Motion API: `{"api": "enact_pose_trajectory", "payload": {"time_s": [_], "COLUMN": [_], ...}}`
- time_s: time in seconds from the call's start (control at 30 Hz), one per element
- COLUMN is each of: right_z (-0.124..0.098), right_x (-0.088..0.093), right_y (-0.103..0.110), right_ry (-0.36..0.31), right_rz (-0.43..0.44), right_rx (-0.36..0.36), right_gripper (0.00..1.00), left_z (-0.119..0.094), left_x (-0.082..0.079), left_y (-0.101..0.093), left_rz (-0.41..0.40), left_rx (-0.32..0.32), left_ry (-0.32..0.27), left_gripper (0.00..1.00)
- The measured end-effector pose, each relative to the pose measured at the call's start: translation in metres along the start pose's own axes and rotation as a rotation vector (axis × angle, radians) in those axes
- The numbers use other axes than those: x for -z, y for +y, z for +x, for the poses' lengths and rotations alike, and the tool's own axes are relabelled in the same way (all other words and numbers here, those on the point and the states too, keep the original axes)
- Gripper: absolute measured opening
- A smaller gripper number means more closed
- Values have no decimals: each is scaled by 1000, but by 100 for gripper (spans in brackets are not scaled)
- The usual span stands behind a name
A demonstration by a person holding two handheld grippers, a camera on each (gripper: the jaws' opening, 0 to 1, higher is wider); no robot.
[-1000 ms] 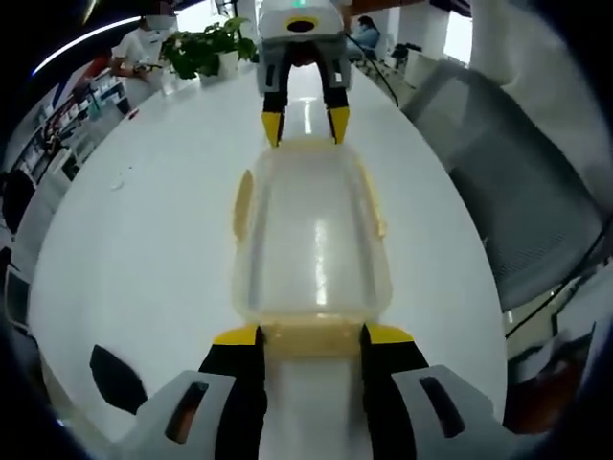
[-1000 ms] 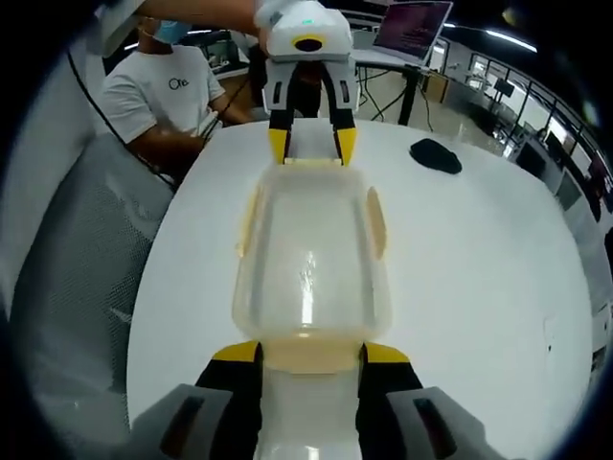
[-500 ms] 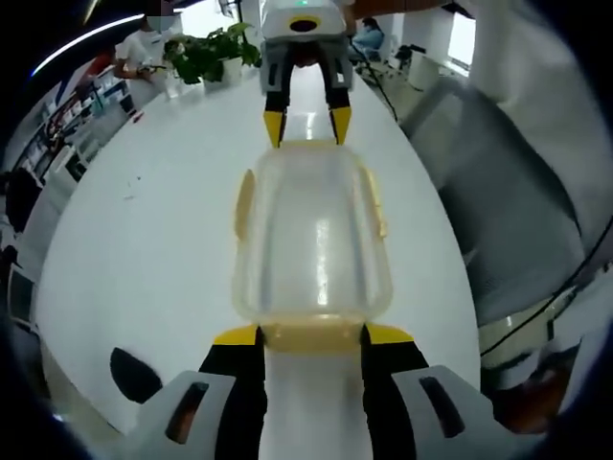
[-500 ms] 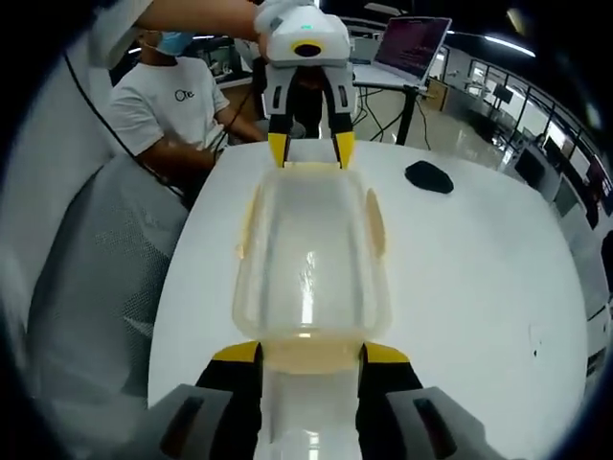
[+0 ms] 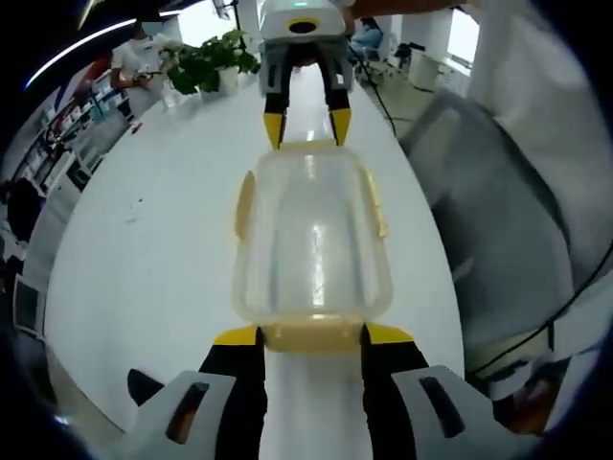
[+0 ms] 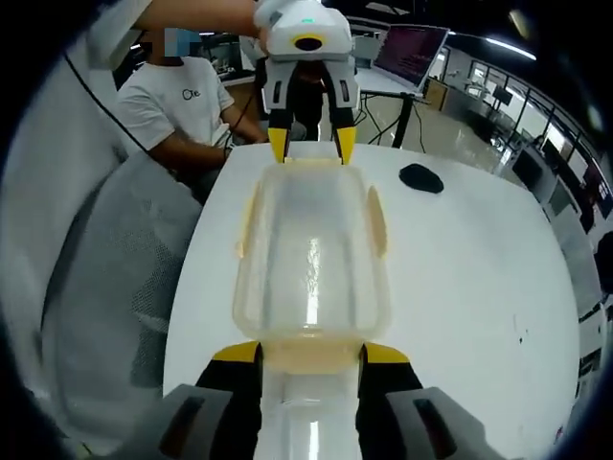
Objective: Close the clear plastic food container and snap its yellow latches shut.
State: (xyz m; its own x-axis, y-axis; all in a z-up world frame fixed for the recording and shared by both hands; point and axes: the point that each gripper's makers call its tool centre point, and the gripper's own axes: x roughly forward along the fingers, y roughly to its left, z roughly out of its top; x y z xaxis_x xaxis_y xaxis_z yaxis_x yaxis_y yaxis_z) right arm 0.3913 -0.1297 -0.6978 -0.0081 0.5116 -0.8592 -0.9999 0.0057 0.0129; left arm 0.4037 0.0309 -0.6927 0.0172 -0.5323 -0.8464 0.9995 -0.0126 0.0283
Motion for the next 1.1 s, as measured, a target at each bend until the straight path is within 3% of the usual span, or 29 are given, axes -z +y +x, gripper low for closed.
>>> {"api": "enact_pose_trajectory", "payload": {"time_s": [0.53, 1.1], "right_z": [-38, -62], "right_x": [25, 70], "right_y": [-2, -3], "right_ry": [-7, 8], "right_rz": [-26, -28], "right_rx": [31, 28], "right_gripper": [36, 36], "left_z": [9, 34], "left_x": [-43, -86], "left_y": [3, 3], "left_rz": [14, 1], "left_rx": [-33, -29], "left_ry": [34, 28], "left_gripper": [37, 37]}}
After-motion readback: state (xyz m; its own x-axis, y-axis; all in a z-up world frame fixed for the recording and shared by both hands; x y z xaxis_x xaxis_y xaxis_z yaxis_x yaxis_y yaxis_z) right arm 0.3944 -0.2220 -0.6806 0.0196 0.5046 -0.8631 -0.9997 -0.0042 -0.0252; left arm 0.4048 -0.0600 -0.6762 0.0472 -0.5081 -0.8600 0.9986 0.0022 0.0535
